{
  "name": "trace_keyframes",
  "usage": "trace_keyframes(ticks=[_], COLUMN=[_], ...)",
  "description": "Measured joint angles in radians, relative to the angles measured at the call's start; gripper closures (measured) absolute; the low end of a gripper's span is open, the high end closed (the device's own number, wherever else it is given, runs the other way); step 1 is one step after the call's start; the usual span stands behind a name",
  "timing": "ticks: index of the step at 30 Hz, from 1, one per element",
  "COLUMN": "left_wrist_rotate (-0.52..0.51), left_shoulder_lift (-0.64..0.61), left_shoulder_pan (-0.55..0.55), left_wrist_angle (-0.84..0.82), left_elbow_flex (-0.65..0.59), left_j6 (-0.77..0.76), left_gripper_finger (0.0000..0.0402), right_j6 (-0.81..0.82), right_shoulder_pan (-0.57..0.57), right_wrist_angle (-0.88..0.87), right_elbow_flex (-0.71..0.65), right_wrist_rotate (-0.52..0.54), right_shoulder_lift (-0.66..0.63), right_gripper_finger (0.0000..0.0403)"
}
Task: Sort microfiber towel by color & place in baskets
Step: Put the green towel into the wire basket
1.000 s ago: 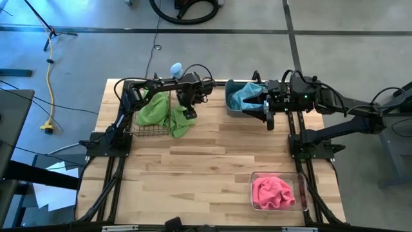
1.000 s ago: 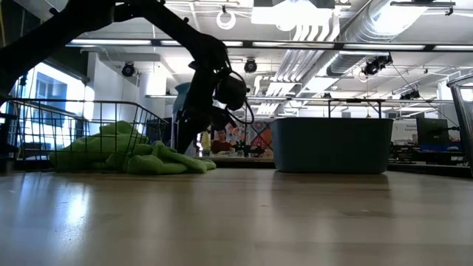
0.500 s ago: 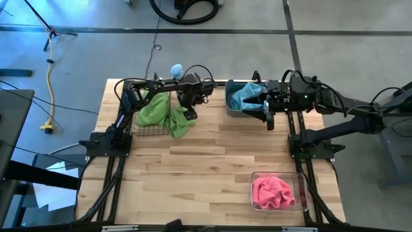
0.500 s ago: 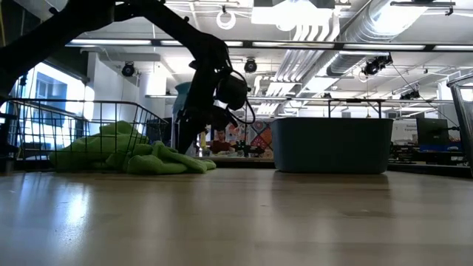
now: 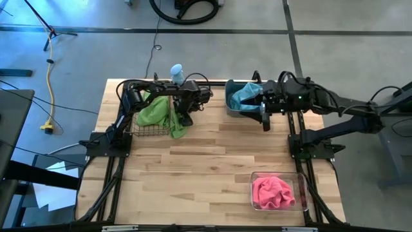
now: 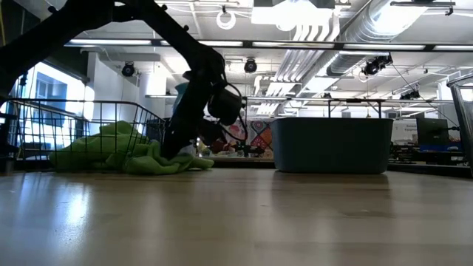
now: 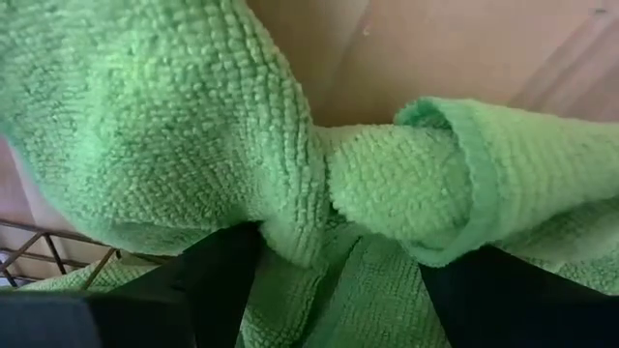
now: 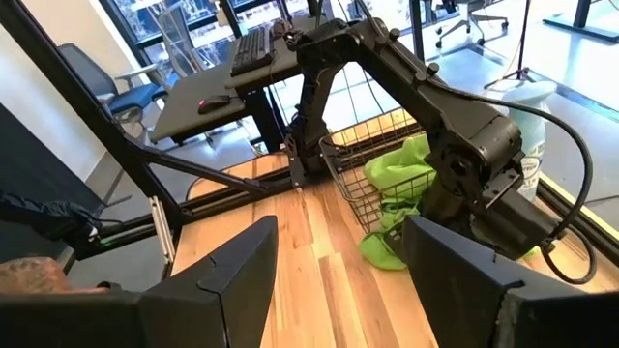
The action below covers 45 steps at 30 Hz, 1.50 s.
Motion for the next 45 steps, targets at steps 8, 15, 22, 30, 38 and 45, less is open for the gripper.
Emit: trace_keyframes(ticks=[8, 15, 22, 30, 38, 45], left_wrist_rotate=[0.004, -0.003, -0.007, -0.013, 0.004, 0.059], left_shoulder_lift=[0.000, 0.001, 0.002, 0.002, -0.022, -0.112], left_shoulder_pan=[-0.002, -0.002, -0.001, -0.005, -0.013, -0.016], left_wrist_angle=[0.011, 0.013, 0.014, 0.027, 0.049, 0.088], left_elbow_flex=[0.001, 0.001, 0.001, 0.002, 0.000, 0.001], left_j6=[0.006, 0.014, 0.022, 0.031, 0.042, 0.028], left_gripper_finger=[0.0139, 0.0213, 0.0375, 0.0398, 0.0401, 0.0401], right_j6=[0.005, 0.004, 0.004, 0.004, 0.007, -0.002], right_shoulder_pan=[0.000, 0.000, 0.000, 0.000, 0.000, 0.000], right_wrist_angle=[-0.006, -0.004, -0.004, -0.006, -0.021, -0.026], right_elbow_flex=[0.000, 0.000, 0.000, 0.000, 0.000, 0.000], right_wrist_rotate=[-0.002, -0.004, -0.004, -0.004, -0.005, -0.005], right_shoulder_lift=[0.018, 0.019, 0.019, 0.019, 0.019, 0.018], right_gripper_finger=[0.0183, 0.0183, 0.0183, 0.0183, 0.0183, 0.0183])
